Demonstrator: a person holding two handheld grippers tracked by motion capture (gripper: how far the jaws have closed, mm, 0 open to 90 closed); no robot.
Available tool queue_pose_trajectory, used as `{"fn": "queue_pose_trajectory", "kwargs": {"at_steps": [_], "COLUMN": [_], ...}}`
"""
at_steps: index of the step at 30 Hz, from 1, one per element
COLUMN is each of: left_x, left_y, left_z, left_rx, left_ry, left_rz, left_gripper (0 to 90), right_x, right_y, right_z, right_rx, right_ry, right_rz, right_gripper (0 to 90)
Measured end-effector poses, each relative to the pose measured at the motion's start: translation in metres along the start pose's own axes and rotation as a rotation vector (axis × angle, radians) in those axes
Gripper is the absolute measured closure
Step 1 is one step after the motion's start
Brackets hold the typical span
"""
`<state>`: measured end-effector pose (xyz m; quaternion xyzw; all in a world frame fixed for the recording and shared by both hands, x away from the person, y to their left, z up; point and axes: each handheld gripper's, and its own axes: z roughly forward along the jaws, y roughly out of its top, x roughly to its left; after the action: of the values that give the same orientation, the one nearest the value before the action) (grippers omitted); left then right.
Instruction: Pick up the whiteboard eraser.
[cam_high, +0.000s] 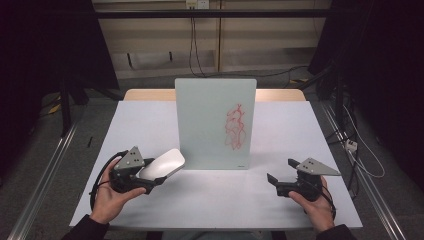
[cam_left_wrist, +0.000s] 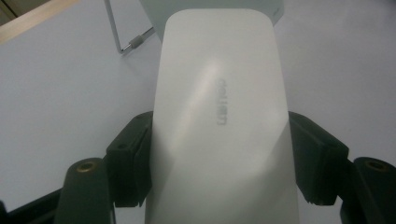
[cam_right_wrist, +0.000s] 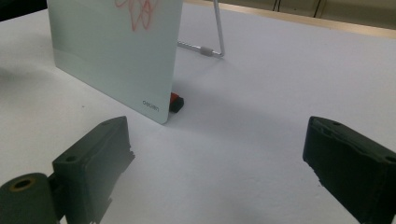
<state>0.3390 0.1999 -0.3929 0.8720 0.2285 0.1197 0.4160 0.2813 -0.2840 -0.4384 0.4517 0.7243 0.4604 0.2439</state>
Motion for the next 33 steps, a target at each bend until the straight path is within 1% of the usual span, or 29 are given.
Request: {"fn": "queue_pose_trajectory", "kwargs": {"at_steps": [3, 4, 6, 7, 9, 11, 12, 16, 17, 18, 23, 24, 25, 26, 27, 31, 32, 33], "left_x": [-0.003, -0.003, -0.005, -0.008, -0.009, -0.011, -0.012, -0.016, -0.015, -0.016, -0.021, -0.023, -0.024, -0.026, -0.027, -0.031, -0.032, -0.033], "left_y": [0.001, 0.002, 0.003, 0.005, 0.006, 0.008, 0.009, 0.014, 0.015, 0.016, 0.022, 0.022, 0.024, 0.025, 0.026, 0.031, 0.032, 0.034], "left_z": [0.001, 0.001, 0.001, 0.002, 0.003, 0.003, 0.003, 0.004, 0.004, 0.005, 0.011, 0.013, 0.015, 0.016, 0.018, 0.021, 0.022, 0.024], "left_rx": [-0.021, -0.021, -0.026, -0.031, -0.036, -0.034, -0.045, -0.056, -0.051, -0.059, -0.049, -0.054, -0.045, -0.045, -0.043, -0.029, -0.036, -0.031], "left_ry": [-0.001, -0.005, -0.012, -0.022, -0.024, -0.027, -0.034, -0.049, -0.051, -0.054, -0.069, -0.075, -0.078, -0.08, -0.084, -0.093, -0.1, -0.103], "left_rz": [-0.004, 0.007, 0.004, 0.008, 0.012, 0.028, 0.023, 0.029, 0.041, 0.037, 0.06, 0.059, 0.069, 0.068, 0.073, 0.098, 0.099, 0.103], "left_gripper": [31.1, 31.1, 31.1, 31.1, 31.1, 31.1, 31.1, 31.1, 31.1, 31.1, 31.1, 31.1, 31.1, 31.1, 31.1, 31.1, 31.1, 31.1], "right_x": [0.0, 0.001, 0.001, 0.002, 0.002, 0.004, 0.005, 0.006, 0.007, 0.007, 0.01, 0.012, 0.013, 0.013, 0.015, 0.017, 0.017, 0.018], "right_y": [0.0, 0.0, 0.001, 0.001, 0.001, 0.002, 0.002, 0.002, 0.002, 0.002, 0.004, 0.005, 0.005, 0.005, 0.006, 0.006, 0.006, 0.007], "right_z": [0.0, 0.0, 0.0, 0.001, 0.001, 0.001, 0.0, 0.0, 0.0, 0.0, -0.002, -0.003, -0.003, -0.003, -0.003, -0.003, -0.002, -0.002], "right_rx": [-0.001, -0.001, -0.005, -0.005, -0.004, -0.007, -0.008, -0.011, -0.012, -0.012, -0.018, -0.023, -0.025, -0.025, -0.025, -0.022, -0.021, -0.02], "right_ry": [0.002, 0.006, 0.012, 0.014, 0.018, 0.026, 0.028, 0.035, 0.039, 0.039, 0.056, 0.07, 0.072, 0.072, 0.082, 0.082, 0.08, 0.081], "right_rz": [0.0, -0.001, -0.009, -0.008, -0.01, -0.018, -0.019, -0.025, -0.027, -0.027, -0.033, -0.04, -0.044, -0.044, -0.054, -0.053, -0.055, -0.056], "right_gripper": [7.4, 7.4, 7.4, 7.5, 7.4, 7.1, 7.0, 6.8, 6.5, 6.5, 6.4, 6.2, 6.2, 6.2, 6.2, 5.9, 5.6, 5.5]}}
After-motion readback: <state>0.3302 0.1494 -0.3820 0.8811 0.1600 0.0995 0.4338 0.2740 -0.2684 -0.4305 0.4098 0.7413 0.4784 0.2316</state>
